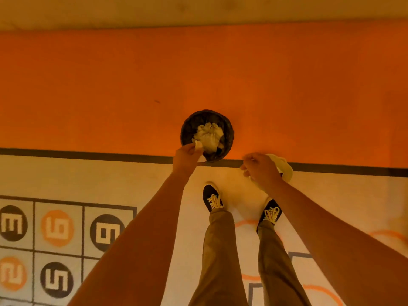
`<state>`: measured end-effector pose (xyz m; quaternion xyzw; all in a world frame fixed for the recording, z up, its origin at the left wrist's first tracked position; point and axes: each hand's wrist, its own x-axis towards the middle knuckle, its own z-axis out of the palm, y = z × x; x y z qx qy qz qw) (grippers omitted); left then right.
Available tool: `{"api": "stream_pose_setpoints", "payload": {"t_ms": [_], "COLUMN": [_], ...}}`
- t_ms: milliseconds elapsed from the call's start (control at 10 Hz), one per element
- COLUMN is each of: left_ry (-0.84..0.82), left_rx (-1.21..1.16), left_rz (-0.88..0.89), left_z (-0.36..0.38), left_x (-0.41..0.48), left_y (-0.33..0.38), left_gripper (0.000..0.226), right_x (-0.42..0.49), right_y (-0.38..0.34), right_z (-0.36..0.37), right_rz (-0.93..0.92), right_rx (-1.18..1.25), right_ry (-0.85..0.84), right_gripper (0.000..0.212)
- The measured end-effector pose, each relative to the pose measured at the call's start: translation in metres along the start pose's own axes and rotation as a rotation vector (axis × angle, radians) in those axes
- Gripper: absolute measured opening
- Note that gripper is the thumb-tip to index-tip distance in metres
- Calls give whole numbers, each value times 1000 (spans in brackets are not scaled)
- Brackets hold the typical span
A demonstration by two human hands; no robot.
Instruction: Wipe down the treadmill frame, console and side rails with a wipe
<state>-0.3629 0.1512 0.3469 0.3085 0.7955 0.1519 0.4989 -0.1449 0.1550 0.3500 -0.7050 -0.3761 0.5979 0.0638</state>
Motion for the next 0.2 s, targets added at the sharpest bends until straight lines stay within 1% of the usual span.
{"api": "stream_pose_setpoints", "payload": {"t_ms": [100,200], "left_ry": [-121,-118], "left_rx": [-11,-26], "left_rz": [-109,-153], "left_z": [-4,-12], "left_x": [21,24], "left_y": [1,-7], "left_gripper": [33,47], "right_x": [10,3], "right_y": [2,2], "right_z": [-1,-15], "right_rz": [20,41], "right_rx": [-10,-3], "right_ry": [19,47], "right_gripper": [16,19]}}
